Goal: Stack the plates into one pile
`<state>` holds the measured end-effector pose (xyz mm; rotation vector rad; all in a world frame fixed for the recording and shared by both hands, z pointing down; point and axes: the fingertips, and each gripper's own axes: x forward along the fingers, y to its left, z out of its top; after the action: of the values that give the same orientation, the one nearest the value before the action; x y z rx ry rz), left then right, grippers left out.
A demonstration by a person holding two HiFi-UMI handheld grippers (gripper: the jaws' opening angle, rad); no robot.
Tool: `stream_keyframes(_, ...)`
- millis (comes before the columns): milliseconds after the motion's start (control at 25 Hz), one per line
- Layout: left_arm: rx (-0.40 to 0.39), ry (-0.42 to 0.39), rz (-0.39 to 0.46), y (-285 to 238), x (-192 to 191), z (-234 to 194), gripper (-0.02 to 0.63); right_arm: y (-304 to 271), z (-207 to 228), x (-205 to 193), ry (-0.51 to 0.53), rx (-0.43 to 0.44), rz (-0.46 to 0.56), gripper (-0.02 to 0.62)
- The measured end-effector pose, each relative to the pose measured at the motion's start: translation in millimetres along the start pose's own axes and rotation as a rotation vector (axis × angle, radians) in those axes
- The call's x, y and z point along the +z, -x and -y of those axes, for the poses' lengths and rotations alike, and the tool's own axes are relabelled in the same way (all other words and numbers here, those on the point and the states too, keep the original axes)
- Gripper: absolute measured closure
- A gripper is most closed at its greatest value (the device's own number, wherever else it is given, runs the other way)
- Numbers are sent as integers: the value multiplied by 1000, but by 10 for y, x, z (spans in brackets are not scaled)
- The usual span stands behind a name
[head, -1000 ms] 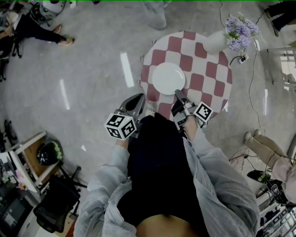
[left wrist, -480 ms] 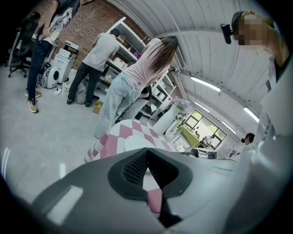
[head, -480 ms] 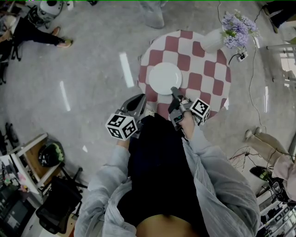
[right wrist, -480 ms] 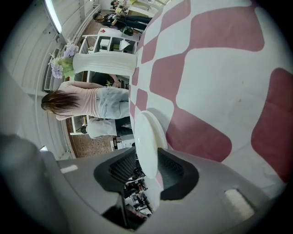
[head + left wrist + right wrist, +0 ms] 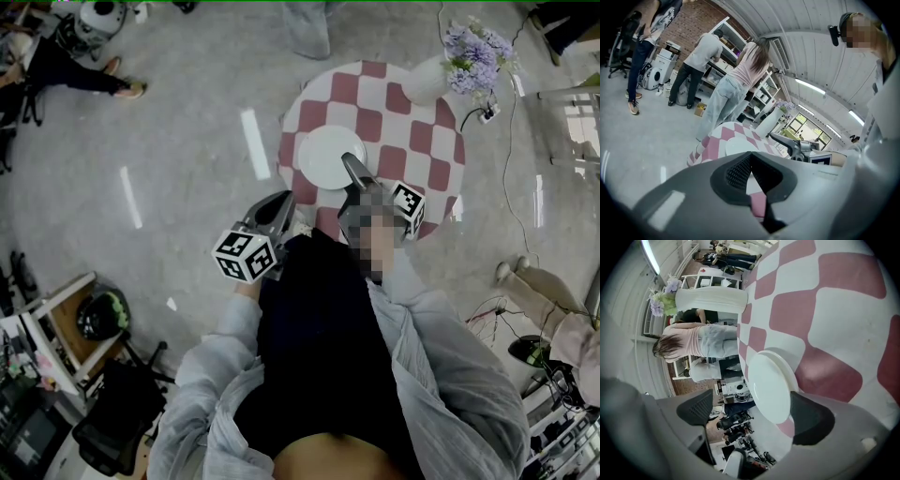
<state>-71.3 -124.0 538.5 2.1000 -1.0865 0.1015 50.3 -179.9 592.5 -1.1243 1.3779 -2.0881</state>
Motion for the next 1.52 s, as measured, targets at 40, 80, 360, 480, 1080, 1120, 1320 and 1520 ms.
stream_keyframes(40, 0, -1, 1, -1, 3, 2, 595, -18, -20, 10, 0, -4, -2, 73)
stream_keyframes(80, 1, -2, 2, -2, 8, 2, 595, -32, -37, 26, -2, -10, 1, 58)
stream_keyframes(360, -4, -10, 26, 7, 92, 23, 595, -16, 138, 197, -18, -121, 3, 3)
stream_keyframes(480, -12, -16, 35, 21, 137, 52, 595, 37, 163, 199, -21, -160, -3, 3)
stream_keyframes(1080, -80, -143, 39, 269, 348, 326, 596, 635, -591, -129, 246, 52, -9, 5)
stream_keyframes(1120, -86, -157, 41, 301, 366, 357, 597, 707, -629, -147, 273, 65, -1, 6)
stream_keyframes(1320, -131, -198, 59, 494, 466, 539, 597, 1090, -808, -249, 453, 89, 82, 9)
stream_keyframes(1520, -179, -276, 56, 644, 472, 691, 597, 1422, -948, -386, 626, 105, 177, 58)
